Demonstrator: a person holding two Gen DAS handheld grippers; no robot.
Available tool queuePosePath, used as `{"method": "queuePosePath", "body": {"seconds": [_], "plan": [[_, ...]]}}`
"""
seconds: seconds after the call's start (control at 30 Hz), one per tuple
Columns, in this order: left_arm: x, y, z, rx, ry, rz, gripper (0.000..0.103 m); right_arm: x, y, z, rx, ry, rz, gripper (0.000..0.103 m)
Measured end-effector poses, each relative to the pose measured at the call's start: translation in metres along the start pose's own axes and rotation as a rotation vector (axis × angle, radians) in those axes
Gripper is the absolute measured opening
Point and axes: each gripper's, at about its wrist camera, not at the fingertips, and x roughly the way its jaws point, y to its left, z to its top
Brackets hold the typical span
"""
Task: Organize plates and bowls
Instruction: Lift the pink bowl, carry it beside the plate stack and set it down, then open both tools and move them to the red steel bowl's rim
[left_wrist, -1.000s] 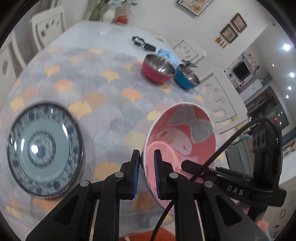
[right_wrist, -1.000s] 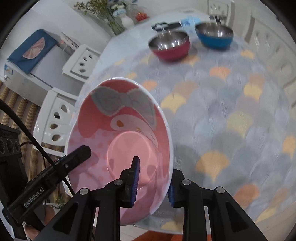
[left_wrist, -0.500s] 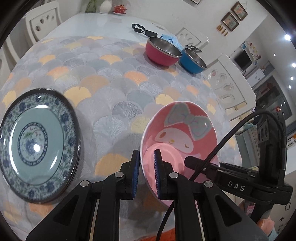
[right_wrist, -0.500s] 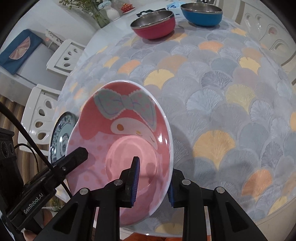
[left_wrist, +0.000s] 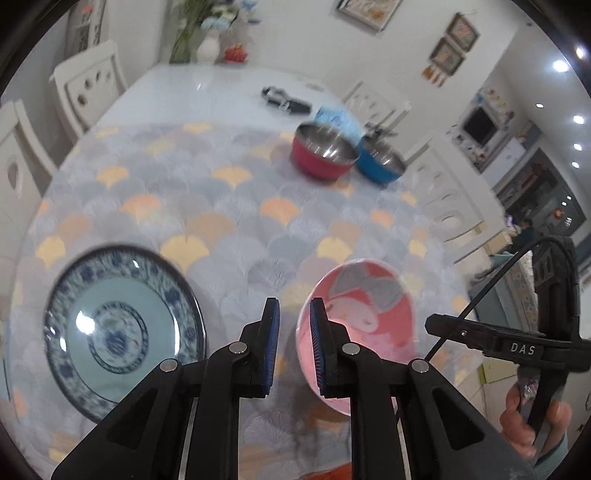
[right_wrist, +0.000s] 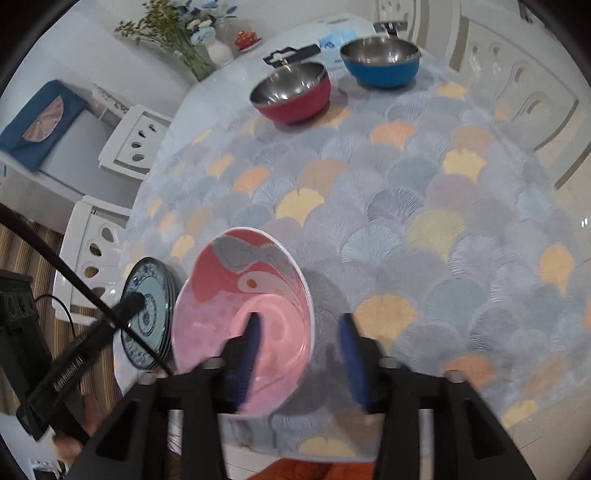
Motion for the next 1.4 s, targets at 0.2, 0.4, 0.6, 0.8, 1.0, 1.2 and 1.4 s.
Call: {"method": "queuePosePath", "body": {"seconds": [0.2,0.4,0.6,0.8,1.0,1.2,1.4], "plan": [[-0.039,-0.011,0.028,0.028,-0.073,-0.074,0.015,-0.052,0.009,0.009,-0.058,-0.039,0.064,0.056],[-0.042,-0.033,0.071,0.049,-0.122,-0.131,0.028,-0.093,0.033,0.041,-0.126,-0.141,0.048,0.083],[-0.015,-0.044,0.118,0.056,-0.111,-0.109,0.031,-0.086,0.036,0.088,-0.176,-0.156,0.001,0.083],[0.035,-0.036,0.160,-0.016,-0.037,-0.088,0.071,-0.053,0.011,0.145,-0.068,-0.082,0.109,0.083],[0.102,-0.016,0.194,-0.147,0.024,-0.094,0.076,0.005,-0.018,0.189,0.062,0.022,0.139,0.083],[0.174,-0.004,0.218,-0.197,0.111,-0.072,0.076,0.040,-0.020,0.220,0.029,0.040,0.096,0.083],[0.227,0.002,0.227,-0.189,0.178,-0.048,0.075,0.075,-0.023,0.250,0.001,0.007,-0.003,0.083]]}}
